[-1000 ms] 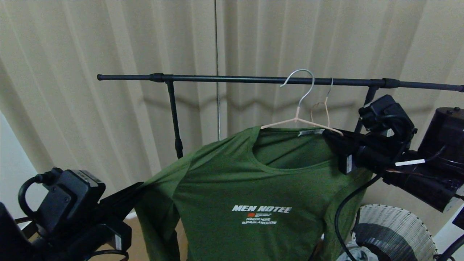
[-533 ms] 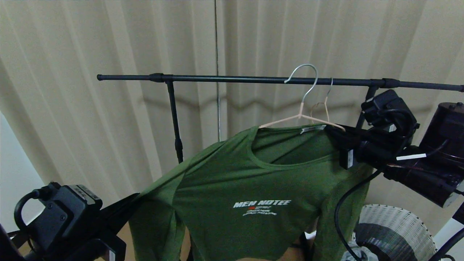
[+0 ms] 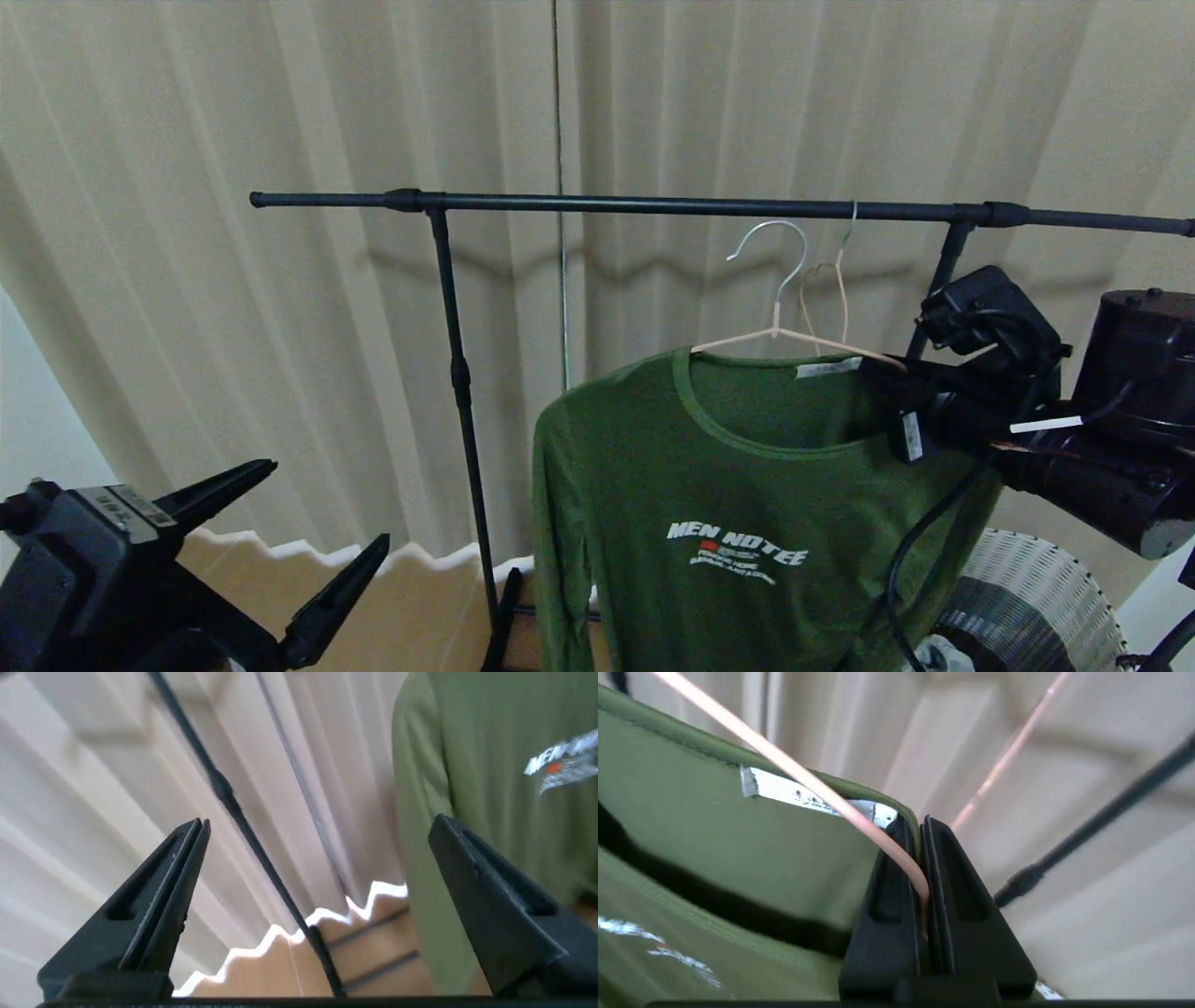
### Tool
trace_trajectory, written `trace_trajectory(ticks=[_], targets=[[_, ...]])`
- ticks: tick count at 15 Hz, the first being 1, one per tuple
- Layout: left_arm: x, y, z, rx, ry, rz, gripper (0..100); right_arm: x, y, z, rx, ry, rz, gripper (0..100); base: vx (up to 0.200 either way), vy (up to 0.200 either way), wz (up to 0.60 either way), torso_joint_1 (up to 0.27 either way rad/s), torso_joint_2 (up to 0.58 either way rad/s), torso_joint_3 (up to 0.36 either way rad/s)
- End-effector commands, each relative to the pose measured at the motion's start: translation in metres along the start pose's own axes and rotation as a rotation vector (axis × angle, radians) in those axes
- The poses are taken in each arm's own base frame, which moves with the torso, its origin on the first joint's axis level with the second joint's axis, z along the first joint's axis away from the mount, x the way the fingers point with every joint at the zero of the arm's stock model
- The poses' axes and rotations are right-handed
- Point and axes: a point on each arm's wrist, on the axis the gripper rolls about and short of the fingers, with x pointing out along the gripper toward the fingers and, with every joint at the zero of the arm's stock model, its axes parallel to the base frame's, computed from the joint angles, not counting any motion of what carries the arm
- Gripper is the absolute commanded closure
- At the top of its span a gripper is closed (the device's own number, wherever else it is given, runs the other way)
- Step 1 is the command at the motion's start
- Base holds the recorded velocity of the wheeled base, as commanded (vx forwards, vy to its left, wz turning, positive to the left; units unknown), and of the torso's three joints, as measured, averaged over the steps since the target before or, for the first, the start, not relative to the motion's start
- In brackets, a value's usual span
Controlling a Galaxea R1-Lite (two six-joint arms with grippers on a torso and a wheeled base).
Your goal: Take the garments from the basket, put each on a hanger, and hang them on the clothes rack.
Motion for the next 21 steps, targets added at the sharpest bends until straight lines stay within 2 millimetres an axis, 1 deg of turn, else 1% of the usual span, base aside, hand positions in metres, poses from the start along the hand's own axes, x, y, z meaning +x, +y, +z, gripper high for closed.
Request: trace_trajectory(ticks=[1,3,5,7,9,11,13,18,19,21], targets=[[-0.019,0.013,0.004,-0.012,-0.065,0.099,0,0.002,0.0,-0.002,-0.004,0.033,-0.058,100,0.0,0.0,0.0,0.0,0.0,0.0],[-0.02,0.016,0.003,-0.016,-0.063,0.126,0,0.004,0.0,-0.003,-0.006,0.046,-0.092,100,0.0,0.0,0.0,0.0,0.0,0.0],[-0.024,0.02,0.005,-0.052,-0.083,0.16,0,0.007,-0.002,-0.005,-0.009,0.079,-0.192,100,0.0,0.0,0.0,0.0,0.0,0.0],[-0.023,0.024,0.0,-0.064,-0.036,0.195,0,0.009,-0.004,-0.001,-0.004,0.073,-0.231,100,0.0,0.0,0.0,0.0,0.0,0.0],[-0.024,0.027,-0.003,-0.058,0.002,0.224,0,0.01,-0.006,0.005,0.006,0.054,-0.242,100,0.2,0.0,0.0,0.002,0.0,-0.005],[-0.028,0.027,-0.004,-0.057,-0.001,0.226,0,0.01,-0.011,0.005,0.014,0.055,-0.262,100,0.2,0.0,0.0,-0.014,0.0,0.007],[-0.035,0.028,-0.001,-0.061,-0.037,0.238,0,0.012,-0.012,0.004,0.015,0.058,-0.266,100,0.2,0.0,0.0,0.015,0.0,0.0],[-0.037,0.028,0.0,-0.06,-0.049,0.237,0,0.013,-0.013,0.006,0.014,0.058,-0.275,100,0.2,0.0,0.0,0.005,0.0,0.004],[-0.037,0.028,0.0,-0.059,-0.051,0.238,0,0.016,-0.013,0.005,0.013,0.072,-0.306,100,0.2,0.0,0.0,0.002,0.0,0.007],[-0.04,0.028,0.002,-0.058,-0.071,0.238,0,0.023,-0.012,0.004,0.011,0.086,-0.344,100,0.0,0.0,0.0,0.0,0.0,0.0]])
